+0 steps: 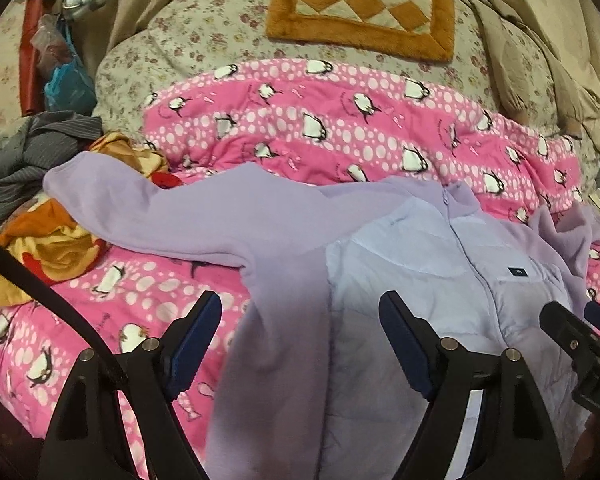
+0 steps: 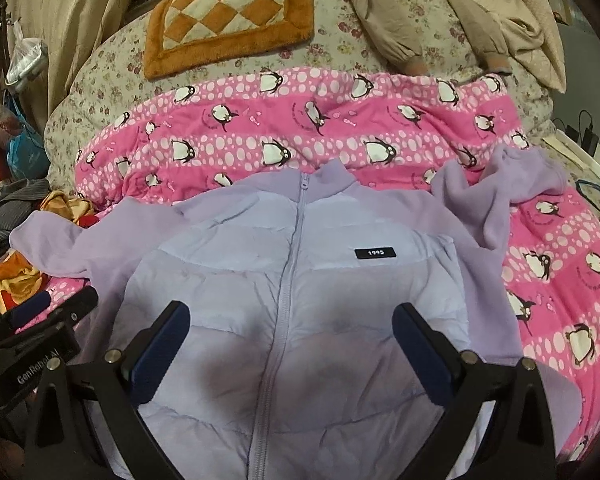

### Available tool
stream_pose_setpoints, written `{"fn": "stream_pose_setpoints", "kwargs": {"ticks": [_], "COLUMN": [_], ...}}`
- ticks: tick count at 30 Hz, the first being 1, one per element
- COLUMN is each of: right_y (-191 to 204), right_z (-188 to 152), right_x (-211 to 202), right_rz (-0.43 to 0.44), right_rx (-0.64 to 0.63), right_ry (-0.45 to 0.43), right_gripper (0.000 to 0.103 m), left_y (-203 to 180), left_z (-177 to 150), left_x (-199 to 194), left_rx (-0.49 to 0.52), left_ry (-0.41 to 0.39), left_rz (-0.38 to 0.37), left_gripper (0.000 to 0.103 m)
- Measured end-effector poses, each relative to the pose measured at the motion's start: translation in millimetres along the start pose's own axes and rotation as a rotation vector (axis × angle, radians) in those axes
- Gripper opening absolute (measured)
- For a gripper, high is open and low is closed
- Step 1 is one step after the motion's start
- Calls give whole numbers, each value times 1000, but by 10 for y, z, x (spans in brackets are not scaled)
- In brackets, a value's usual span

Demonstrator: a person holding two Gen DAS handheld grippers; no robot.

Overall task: Fold large clothes
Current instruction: 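Position both grippers open above the lavender jacket's body, then grasp the fleece sleeve cuff with the left gripper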

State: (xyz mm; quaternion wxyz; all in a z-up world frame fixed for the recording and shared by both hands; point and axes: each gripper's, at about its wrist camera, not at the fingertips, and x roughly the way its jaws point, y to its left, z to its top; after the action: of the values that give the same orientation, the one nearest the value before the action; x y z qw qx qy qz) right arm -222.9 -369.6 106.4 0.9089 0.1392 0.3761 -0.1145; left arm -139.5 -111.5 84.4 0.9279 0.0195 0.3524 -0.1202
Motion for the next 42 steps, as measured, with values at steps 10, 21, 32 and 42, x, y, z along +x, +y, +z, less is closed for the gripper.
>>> {"fn": "stream_pose_setpoints", "kwargs": {"ticks": [10,21,32,42], "right_y": [117,140,124,204], "right_z": [-14,-75,-132,-227], "right_x": [50,150,305,490], "right_rz": [-3,15,55,71], "right_rx": [-40,-47,-60,-98], "right_ry": [21,45,94,152], "right_gripper": [103,103,103,103], "left_y": [169,460,1990,3140], "left_z": [29,125,750,1086], "left_x": [51,178,502,1270], "left_rx": [-25,-100,-355,-546], "left_ry": [12,55,71,79], "left_rz": [40,57,316,566], "left_gripper": [55,55,55,39]}}
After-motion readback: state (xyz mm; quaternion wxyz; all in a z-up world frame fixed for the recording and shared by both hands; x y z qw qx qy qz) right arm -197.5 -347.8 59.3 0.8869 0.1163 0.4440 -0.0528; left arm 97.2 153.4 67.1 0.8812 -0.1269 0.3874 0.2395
